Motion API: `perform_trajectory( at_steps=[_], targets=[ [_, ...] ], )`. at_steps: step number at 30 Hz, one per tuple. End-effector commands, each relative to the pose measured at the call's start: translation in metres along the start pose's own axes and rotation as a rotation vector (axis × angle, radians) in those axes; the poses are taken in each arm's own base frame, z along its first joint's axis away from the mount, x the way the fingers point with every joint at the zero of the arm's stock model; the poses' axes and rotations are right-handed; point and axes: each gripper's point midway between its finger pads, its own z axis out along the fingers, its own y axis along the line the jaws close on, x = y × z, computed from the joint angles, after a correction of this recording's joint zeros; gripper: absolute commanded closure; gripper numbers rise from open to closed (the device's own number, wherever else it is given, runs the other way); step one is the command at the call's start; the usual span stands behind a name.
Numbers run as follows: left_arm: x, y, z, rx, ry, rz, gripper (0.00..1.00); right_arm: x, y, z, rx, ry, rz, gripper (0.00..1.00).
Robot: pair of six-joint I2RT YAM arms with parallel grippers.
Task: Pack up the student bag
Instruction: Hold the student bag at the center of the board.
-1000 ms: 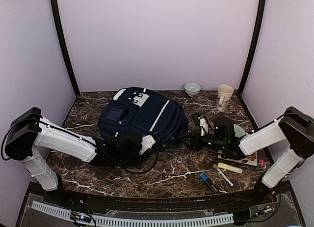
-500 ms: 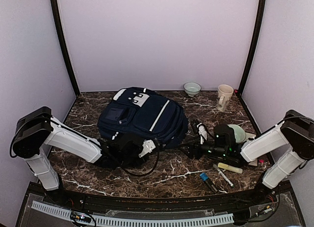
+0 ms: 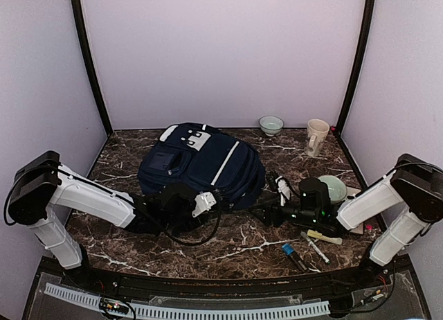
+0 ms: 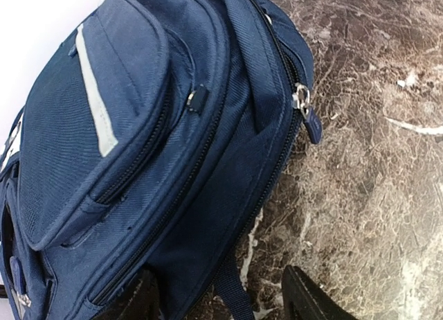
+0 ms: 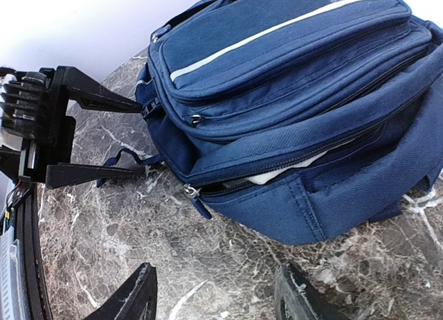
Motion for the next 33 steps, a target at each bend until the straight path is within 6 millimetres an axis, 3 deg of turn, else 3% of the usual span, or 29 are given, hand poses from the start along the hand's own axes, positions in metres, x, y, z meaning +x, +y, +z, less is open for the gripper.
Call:
perform_trajectory(
  at_steps=[1, 7, 10, 15, 24, 33],
  targets=[
    [0.002, 0.009, 0.008, -0.015, 0.02, -0.002, 0.37, -0.004, 0.011, 0.004, -0.037, -0.025, -0.017, 0.42],
    [0.007, 0.022, 0.016, -0.013, 0.022, -0.035, 0.45, -0.003, 0.015, 0.004, -0.042, -0.023, -0.017, 0.42],
    [0.007, 0.024, 0.022, -0.012, 0.023, -0.029, 0.61, -0.004, 0.016, 0.004, -0.041, -0.025, -0.019, 0.42],
    [-0.005, 0.02, 0.019, 0.027, -0.041, -0.032, 0.99, -0.003, 0.015, 0.003, -0.031, -0.024, -0.013, 0.42],
    [-0.043, -0.006, 0.0, 0.221, -0.211, -0.098, 1.0, 0.006, 0.012, -0.011, -0.003, -0.048, 0.015, 0.43],
    [-0.044, -0.007, 0.0, 0.223, -0.219, -0.121, 1.0, 0.014, 0.017, -0.023, 0.05, -0.078, -0.005, 0.43]
  ],
)
